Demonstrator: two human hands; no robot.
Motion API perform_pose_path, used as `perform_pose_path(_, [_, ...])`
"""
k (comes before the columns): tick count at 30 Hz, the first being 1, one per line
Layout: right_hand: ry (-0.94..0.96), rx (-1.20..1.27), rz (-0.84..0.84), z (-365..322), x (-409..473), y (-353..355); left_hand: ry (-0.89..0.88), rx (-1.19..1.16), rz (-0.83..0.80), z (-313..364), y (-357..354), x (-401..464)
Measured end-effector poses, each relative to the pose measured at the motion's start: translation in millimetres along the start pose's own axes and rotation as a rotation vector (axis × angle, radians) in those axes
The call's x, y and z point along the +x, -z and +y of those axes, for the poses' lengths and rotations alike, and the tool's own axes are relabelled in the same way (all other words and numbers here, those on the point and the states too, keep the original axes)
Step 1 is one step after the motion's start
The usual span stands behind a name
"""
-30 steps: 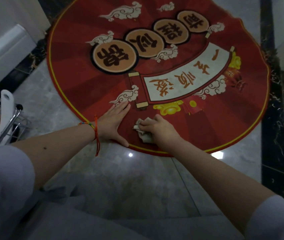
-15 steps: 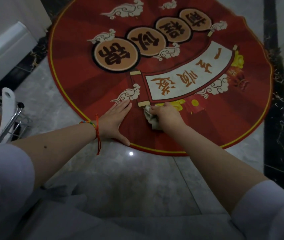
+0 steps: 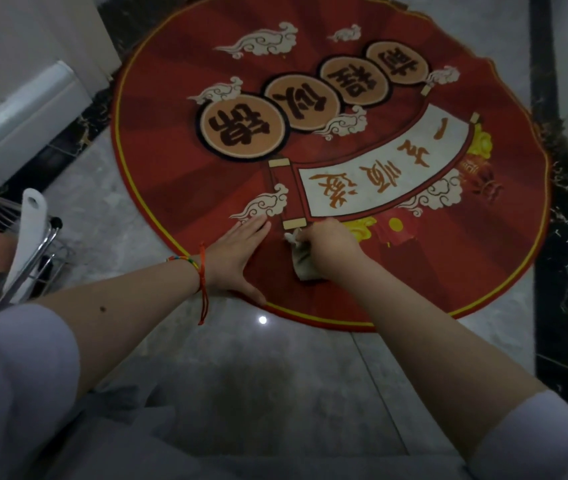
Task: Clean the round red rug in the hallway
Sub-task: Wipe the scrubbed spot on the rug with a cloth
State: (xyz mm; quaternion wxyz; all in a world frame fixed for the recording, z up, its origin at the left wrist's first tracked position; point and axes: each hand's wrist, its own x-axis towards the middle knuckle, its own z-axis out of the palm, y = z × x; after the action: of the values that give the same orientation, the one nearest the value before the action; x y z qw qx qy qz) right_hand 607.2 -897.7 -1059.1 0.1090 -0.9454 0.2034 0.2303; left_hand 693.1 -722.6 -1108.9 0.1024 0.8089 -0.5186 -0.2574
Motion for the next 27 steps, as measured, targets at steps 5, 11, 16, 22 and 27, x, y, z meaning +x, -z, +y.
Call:
perform_pose_path(5, [0.179, 0.002, 0.295, -33, 19, 8, 0.124, 0.006, 0.210, -12, 10, -2])
perform_pose_path(11, [0.147, -0.017, 0.219, -55, 49, -21, 0.382, 0.028, 0.398, -50, 28, -14])
perform_pose_path(16, [0.142, 0.268, 0.184, -80, 78, 18, 0.594, -0.039, 0.477, -77, 32, -18])
perform_pose_path(22, [0.377, 0.257, 0.344, -127, 88, 8, 0.703, -0.193, 0.522, -81, 17, -22])
perform_pose_path(27, [0.254, 0.202, 0.212, -135, 97, 0, 0.705, -0.278, 0.575, -79, 13, -22])
